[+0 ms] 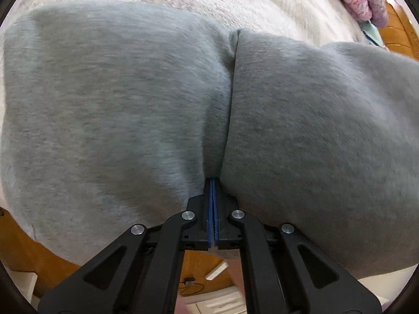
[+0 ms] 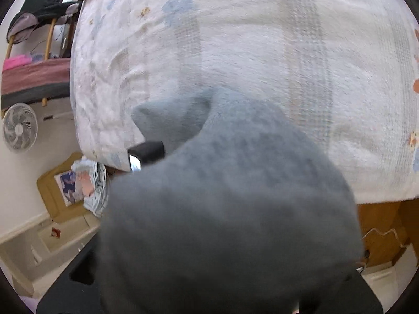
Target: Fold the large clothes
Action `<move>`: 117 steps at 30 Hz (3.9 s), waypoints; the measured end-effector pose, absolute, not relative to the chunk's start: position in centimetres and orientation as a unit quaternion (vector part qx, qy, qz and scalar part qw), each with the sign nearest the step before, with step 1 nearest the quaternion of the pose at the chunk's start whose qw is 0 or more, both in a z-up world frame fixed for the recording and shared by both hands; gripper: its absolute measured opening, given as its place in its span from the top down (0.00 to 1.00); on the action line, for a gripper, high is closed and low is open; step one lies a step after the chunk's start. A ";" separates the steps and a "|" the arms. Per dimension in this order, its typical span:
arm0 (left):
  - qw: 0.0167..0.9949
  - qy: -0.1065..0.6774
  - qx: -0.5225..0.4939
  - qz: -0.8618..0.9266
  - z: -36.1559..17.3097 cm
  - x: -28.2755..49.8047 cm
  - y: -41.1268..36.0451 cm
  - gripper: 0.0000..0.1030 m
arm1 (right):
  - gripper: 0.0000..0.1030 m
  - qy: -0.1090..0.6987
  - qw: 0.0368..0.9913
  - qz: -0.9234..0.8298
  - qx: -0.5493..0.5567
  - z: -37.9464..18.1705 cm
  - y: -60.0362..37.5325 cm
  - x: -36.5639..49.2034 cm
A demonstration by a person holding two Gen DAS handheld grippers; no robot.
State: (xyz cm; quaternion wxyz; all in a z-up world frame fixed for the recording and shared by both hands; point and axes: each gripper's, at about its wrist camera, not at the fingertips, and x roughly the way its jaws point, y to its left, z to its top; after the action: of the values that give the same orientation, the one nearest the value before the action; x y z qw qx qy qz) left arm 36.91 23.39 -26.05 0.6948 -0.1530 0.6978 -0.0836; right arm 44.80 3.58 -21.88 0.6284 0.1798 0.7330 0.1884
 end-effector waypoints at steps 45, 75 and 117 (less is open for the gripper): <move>0.766 0.639 -0.020 -0.070 -13.9 40.1 37.6 0.97 | 0.95 0.711 0.675 0.068 0.186 -22.8 14.2 48.8; 0.738 0.673 0.000 -0.054 -20.0 42.8 35.1 0.97 | 1.00 0.746 0.608 0.049 0.267 -31.6 12.2 46.5; 0.602 0.739 -0.197 -0.228 -30.6 42.8 44.7 0.05 | 0.07 0.739 0.606 0.236 0.175 -34.5 10.1 48.3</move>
State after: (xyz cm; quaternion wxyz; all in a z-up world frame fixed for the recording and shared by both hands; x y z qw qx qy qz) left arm 42.82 44.74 -30.65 0.6023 -0.1974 0.7392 -0.2278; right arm 48.27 10.09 -34.51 0.6058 0.1749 0.7393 0.2363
